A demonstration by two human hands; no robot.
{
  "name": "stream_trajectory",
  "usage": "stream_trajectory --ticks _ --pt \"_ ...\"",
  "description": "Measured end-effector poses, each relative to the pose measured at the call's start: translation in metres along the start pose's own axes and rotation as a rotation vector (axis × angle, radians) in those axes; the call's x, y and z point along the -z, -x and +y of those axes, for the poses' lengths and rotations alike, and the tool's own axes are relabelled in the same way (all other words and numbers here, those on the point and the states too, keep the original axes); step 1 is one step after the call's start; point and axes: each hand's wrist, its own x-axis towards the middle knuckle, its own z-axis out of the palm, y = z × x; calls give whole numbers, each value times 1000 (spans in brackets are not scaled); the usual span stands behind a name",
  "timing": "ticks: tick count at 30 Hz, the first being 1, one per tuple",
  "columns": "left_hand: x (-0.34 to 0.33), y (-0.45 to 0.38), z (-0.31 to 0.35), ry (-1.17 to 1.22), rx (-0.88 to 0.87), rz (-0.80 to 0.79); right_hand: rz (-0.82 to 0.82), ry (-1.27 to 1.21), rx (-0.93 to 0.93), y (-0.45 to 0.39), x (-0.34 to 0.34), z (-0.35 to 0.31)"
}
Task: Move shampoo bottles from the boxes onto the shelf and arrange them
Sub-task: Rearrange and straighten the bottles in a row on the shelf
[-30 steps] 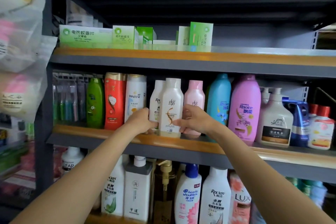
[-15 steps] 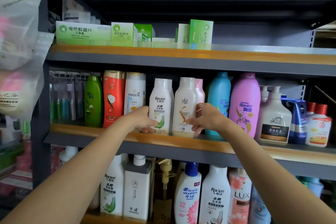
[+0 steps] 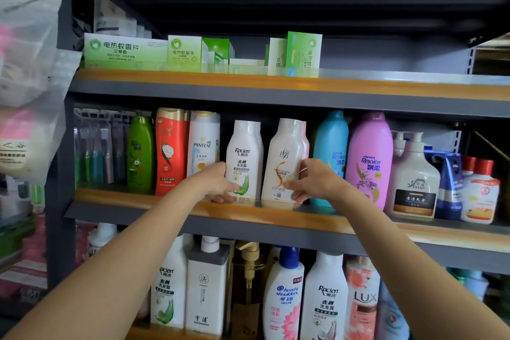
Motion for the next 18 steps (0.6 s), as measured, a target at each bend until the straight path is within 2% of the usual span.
stream_trajectory --ticks 11,18 --pt "-3 -6 0 -35 -5 38 -145 -17 90 0 -3 -10" --pt "0 1 -6 -188 -64 171 -176 -37 129 -7 -31 -26"
